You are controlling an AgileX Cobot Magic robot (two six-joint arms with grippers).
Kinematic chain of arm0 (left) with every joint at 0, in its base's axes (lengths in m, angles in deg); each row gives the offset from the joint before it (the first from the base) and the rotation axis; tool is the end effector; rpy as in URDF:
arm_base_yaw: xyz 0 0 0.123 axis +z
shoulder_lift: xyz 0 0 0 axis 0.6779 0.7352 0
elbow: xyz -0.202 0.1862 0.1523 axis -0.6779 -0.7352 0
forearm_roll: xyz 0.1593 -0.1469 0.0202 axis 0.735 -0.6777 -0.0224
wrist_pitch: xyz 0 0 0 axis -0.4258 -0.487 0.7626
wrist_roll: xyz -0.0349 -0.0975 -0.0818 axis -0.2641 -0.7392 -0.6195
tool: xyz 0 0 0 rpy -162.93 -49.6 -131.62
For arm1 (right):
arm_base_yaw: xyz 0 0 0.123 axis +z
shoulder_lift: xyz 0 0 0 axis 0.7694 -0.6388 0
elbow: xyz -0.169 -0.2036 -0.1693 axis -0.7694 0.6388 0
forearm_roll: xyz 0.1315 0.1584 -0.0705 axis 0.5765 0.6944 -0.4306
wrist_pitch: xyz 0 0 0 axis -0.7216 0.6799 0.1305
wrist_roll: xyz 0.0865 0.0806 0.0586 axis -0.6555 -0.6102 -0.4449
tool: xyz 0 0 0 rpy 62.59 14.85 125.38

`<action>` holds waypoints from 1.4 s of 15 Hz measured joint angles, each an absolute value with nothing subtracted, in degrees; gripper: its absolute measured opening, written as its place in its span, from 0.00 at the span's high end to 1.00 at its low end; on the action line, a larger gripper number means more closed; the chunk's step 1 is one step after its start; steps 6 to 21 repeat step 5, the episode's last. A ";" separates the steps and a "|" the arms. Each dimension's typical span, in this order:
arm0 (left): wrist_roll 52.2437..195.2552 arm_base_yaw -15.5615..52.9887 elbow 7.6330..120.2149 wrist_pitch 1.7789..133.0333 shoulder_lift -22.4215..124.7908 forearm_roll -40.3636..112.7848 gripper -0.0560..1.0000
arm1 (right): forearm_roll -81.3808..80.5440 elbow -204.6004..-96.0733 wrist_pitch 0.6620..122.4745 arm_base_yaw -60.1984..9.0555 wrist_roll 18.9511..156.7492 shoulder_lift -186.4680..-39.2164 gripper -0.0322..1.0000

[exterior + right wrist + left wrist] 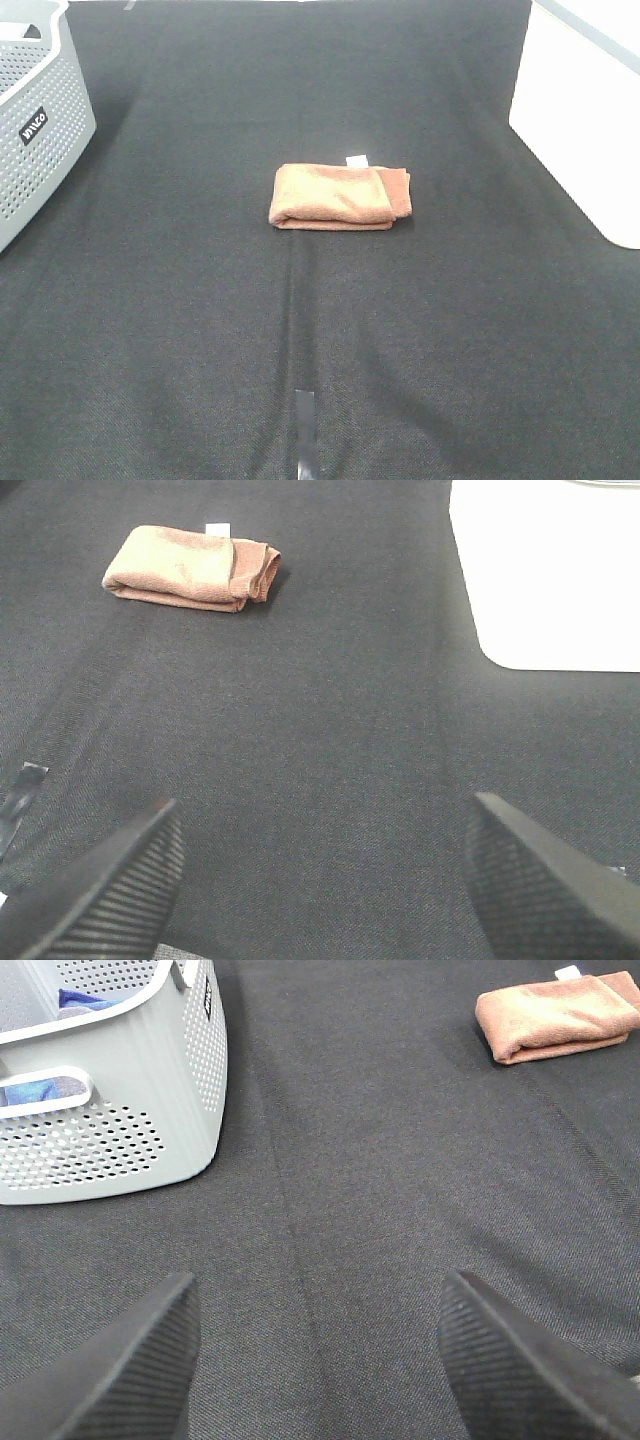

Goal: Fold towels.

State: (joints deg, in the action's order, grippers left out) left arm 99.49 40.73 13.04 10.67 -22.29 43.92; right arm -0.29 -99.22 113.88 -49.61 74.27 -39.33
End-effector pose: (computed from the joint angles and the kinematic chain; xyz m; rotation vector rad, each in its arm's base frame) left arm -0.0296 -0.0106 0.2429 0.2127 2.0195 -0.0344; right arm -0.0311 0.0158 0.2432 -0.1856 2.0280 0.0734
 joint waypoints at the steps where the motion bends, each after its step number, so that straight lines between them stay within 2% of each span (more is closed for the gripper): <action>1: 99.49 40.73 13.04 10.67 -22.29 43.92 0.33 | -0.29 -99.22 113.88 -49.61 74.27 -39.33 0.26; 21: 99.49 40.73 13.04 10.67 -22.29 43.92 0.33 | -0.29 -99.22 113.88 -49.61 74.27 -39.33 0.26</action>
